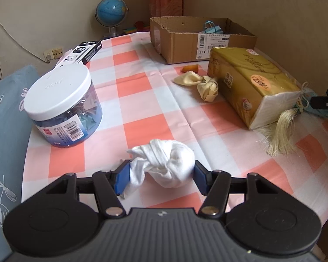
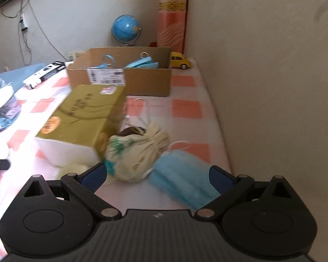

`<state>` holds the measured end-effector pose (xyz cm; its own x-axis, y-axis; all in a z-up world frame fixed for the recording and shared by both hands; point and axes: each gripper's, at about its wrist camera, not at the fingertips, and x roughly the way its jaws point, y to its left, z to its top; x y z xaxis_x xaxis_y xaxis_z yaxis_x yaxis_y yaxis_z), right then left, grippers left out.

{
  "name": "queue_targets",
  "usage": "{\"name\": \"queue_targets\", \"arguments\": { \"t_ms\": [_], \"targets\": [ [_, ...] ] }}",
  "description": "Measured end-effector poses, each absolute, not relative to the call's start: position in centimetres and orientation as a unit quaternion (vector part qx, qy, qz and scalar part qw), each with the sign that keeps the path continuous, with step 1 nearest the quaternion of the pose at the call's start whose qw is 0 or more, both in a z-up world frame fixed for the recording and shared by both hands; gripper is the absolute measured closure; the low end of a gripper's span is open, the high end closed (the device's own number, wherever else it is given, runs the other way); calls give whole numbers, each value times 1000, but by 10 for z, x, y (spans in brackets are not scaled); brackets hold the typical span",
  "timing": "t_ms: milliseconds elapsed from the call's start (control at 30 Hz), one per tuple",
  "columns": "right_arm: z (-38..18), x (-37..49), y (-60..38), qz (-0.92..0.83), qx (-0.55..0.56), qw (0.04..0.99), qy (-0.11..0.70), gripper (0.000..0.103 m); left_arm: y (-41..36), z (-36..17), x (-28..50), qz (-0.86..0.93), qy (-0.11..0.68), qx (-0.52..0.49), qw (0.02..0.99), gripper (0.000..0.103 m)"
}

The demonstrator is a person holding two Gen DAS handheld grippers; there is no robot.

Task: Organize soft objects
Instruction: 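Grasp the second blue face mask with the right gripper while the left gripper holds the sock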

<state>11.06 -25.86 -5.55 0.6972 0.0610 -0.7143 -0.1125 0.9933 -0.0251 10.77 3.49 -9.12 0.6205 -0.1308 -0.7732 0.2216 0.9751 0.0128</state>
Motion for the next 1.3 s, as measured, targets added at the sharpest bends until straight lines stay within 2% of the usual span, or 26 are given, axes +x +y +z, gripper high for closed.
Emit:
{"name": "queue_targets", "arguments": {
  "t_ms": [300,533,767,1033,1133,1200,1233,1300],
  "targets": [
    [-80,142,-270,27,-65,910,408,3,34,-91,109,-96,427,55,897,43],
    [-77,122,-261,78,-40,890,447,3,34,-92,110,-97,429,58,896,43],
    [-74,137,-263,51,-65,906,415,3,34,-91,109,-97,429,56,896,43],
    [-76,124,-260,93,-38,885,454,3,34,-91,108,-101,429,59,896,43],
    [-70,118,-258,91,-44,891,442,4,34,-91,109,-100,429,58,896,42],
    [-68,123,-258,69,-54,898,430,10,34,-92,109,-97,428,59,897,39],
    [-69,127,-258,64,-59,898,432,16,34,-92,109,-96,428,58,897,39],
    [-74,131,-254,64,-73,894,438,20,36,-92,109,-94,428,53,897,39]
  ]
}}
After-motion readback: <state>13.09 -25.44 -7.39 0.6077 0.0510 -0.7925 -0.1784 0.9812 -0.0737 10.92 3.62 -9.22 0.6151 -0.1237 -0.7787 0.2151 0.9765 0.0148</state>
